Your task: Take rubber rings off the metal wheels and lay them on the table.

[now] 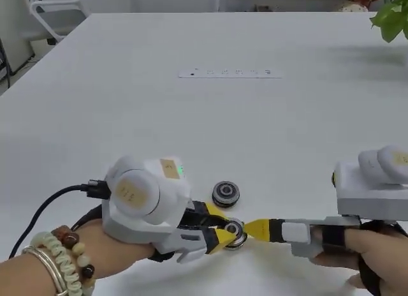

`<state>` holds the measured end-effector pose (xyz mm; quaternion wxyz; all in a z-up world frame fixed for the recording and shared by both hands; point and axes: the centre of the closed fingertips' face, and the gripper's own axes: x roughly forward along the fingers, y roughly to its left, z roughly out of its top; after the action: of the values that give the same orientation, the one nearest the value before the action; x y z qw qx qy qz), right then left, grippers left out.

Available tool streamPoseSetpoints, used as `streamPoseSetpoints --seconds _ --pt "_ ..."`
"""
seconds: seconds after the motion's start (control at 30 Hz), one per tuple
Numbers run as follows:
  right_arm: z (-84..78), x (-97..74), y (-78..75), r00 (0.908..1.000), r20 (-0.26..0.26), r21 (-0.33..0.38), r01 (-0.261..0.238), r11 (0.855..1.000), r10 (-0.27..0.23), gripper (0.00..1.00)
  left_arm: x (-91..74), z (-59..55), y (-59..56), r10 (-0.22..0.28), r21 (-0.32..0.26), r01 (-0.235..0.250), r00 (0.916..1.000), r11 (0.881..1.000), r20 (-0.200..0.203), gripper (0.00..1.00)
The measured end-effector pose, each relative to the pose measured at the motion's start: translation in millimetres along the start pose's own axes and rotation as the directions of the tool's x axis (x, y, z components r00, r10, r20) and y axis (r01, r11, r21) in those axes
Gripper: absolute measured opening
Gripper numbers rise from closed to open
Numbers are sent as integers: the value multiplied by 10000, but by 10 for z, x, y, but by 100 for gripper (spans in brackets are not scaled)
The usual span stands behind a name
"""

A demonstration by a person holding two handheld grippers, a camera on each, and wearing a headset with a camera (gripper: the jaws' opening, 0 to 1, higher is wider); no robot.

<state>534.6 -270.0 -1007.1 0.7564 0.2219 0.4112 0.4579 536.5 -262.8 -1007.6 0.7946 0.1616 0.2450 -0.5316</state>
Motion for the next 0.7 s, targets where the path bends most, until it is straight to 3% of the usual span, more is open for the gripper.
streamPoseSetpoints --seconds 0.7 --pt "33 29 89 9985 132 -111 -524 9986 525 0 1 -1 3 -22 21 22 10000 10000 83 13"
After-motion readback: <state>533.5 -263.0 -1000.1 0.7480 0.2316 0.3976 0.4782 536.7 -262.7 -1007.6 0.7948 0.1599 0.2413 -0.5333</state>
